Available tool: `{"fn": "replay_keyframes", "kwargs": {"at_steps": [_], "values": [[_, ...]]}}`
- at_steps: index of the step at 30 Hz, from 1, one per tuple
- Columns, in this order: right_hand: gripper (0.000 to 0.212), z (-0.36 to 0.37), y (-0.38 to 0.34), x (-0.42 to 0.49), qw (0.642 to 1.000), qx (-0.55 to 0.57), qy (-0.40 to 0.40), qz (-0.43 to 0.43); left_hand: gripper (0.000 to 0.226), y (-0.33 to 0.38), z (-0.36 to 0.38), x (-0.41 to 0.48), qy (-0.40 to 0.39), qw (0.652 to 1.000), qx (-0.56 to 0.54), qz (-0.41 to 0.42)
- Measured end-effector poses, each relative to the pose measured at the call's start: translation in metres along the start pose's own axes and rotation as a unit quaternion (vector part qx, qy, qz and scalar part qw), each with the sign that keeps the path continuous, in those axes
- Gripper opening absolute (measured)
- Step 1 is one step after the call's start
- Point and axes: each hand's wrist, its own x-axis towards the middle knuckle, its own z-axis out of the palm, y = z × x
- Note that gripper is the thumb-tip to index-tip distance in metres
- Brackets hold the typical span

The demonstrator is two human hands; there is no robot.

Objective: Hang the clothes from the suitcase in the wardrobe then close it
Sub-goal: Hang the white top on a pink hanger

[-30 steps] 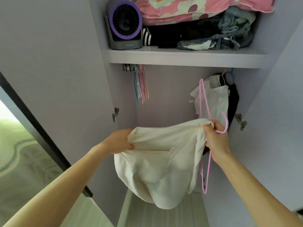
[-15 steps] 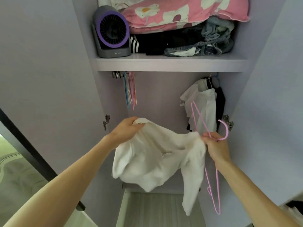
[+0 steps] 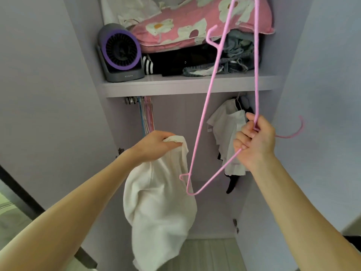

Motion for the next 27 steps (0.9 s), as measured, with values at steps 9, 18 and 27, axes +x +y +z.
{"fn": "replay_keyframes", "kwargs": {"at_steps": [9,18,27], "values": [[0.039,0.051,-0.008,0.022,0.993,0.015,-0.113,0.013,0.019,0.003,-0.018,-0.022,-0.001,1.0,-0.025,-0.012],[0.05,0.051,0.038,0.042,0.979,-0.084,-0.176,0.059,0.021,0.014,-0.037,-0.034,0.017,0.986,-0.159,-0.038],[0.042,-0.007,0.068,0.058,0.874,-0.458,-0.16,0.008,0.019,-0.012,-0.081,-0.045,0.185,0.955,-0.206,-0.107]]}}
